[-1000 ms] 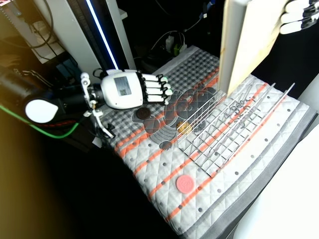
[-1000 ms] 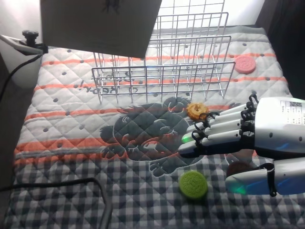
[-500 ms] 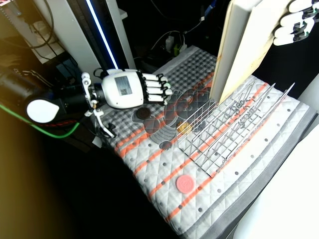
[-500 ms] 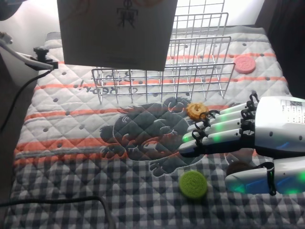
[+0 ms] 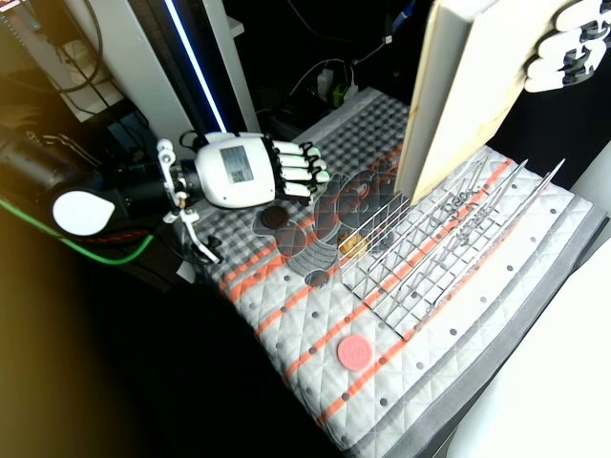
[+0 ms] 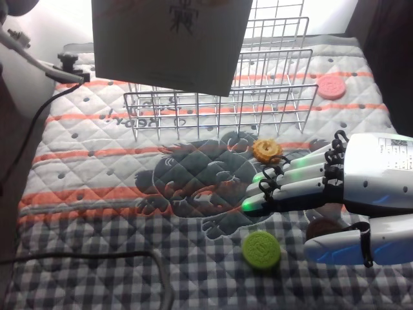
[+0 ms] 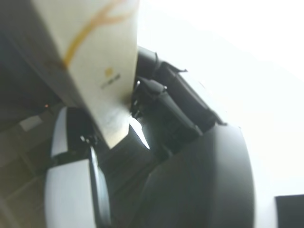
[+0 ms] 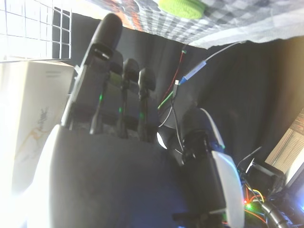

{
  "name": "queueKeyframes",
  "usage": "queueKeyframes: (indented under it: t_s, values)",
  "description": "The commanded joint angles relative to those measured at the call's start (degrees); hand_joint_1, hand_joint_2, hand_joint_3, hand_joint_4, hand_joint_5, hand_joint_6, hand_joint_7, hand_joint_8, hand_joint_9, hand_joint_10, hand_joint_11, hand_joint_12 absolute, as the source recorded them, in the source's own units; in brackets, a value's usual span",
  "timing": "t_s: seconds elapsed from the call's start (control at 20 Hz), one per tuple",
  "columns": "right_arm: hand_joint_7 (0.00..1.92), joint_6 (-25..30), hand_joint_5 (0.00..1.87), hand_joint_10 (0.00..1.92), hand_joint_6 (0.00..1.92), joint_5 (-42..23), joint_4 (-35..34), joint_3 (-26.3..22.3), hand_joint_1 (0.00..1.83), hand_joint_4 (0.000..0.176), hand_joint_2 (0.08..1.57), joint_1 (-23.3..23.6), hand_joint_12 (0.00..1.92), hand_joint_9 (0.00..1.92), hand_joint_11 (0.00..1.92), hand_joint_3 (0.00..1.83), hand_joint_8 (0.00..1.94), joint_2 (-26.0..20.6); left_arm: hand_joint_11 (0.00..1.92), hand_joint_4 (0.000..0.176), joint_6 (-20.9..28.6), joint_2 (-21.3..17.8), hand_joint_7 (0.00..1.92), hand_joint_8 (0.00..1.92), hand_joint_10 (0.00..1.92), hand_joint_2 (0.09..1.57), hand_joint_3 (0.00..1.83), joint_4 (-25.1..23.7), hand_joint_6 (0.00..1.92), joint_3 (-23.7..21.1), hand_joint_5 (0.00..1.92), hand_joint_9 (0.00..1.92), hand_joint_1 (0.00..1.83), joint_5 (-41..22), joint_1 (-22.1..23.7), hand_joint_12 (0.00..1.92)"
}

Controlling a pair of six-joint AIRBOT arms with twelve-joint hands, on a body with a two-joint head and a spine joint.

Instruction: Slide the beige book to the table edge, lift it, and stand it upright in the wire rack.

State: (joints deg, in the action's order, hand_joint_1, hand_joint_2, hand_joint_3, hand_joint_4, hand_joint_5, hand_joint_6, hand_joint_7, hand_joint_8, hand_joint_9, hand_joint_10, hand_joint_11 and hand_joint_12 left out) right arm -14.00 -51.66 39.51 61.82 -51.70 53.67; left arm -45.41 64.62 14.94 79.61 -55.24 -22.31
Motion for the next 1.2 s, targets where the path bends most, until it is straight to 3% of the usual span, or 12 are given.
queueKeyframes:
  t_s: [0.0,0.1,0.3,0.55,0.7,0.9,1.05,1.15]
  values:
    - [0.38,0.11,0.38,0.01,0.00,-6.19,-2.75,0.06,0.00,0.000,1.47,0.31,0.59,0.39,0.62,0.00,0.00,0.23,1.10,0.000,0.61,-0.37,1.23,0.70,0.30,1.05,0.00,0.22,0.82,0.34,1.02,1.40,1.28,-6.54,0.97,1.04]
    - [0.38,0.11,0.38,0.01,0.00,-6.22,-2.76,0.10,0.02,0.000,1.47,0.31,0.58,0.39,0.62,0.00,0.00,0.38,1.11,0.000,0.14,-0.32,1.22,0.72,0.24,1.07,0.00,0.24,0.87,0.26,0.98,1.40,1.28,-6.40,0.77,0.98]
    - [0.39,0.11,0.38,0.00,0.00,-6.25,-2.75,0.10,0.00,0.000,1.47,0.20,0.55,0.37,0.55,0.00,0.00,0.41,1.09,0.000,-0.25,0.24,1.24,0.75,0.25,1.05,0.00,1.20,0.73,1.17,1.03,1.45,1.29,-5.16,1.02,1.18]
    - [0.40,0.11,0.38,0.00,0.00,-6.29,-2.76,0.11,0.00,0.000,1.47,-0.02,0.54,0.38,0.54,0.00,0.00,0.57,1.10,0.000,-1.01,0.25,1.21,0.77,0.21,1.06,0.00,1.18,0.76,1.25,1.03,1.41,1.28,-5.17,1.74,0.98]
    - [0.40,0.11,0.39,0.00,0.00,-6.34,-2.77,0.10,0.00,0.000,1.47,-0.02,0.53,0.37,0.52,0.00,0.00,0.54,1.11,0.000,-1.05,0.38,1.23,0.74,0.22,1.05,0.00,1.24,0.72,1.33,1.05,1.45,1.29,-4.95,1.78,1.07]
    - [0.42,0.11,0.39,0.00,0.00,-6.36,-2.76,0.11,0.00,0.000,1.47,-0.08,0.49,0.37,0.44,0.00,0.01,0.63,1.14,0.000,-1.06,0.38,1.26,0.65,0.20,1.04,0.00,1.18,0.75,1.38,1.06,1.45,1.28,-5.25,2.24,1.01]
    - [0.40,0.11,0.38,0.00,0.00,-6.36,-2.75,0.18,0.00,0.000,1.47,-0.13,0.54,0.38,0.56,0.00,0.00,0.70,1.14,0.000,-1.17,0.32,1.22,0.73,0.17,1.05,0.00,0.97,0.78,1.38,1.02,1.46,1.29,-5.28,2.70,1.02]
    - [0.40,0.11,0.39,0.00,0.00,-6.36,-2.74,0.23,0.00,0.000,1.47,-0.13,0.51,0.37,0.51,0.00,0.00,0.76,1.15,0.000,-1.49,0.19,1.22,0.75,0.17,1.06,0.00,0.89,0.77,1.40,1.02,1.47,1.29,-4.94,3.06,1.00]
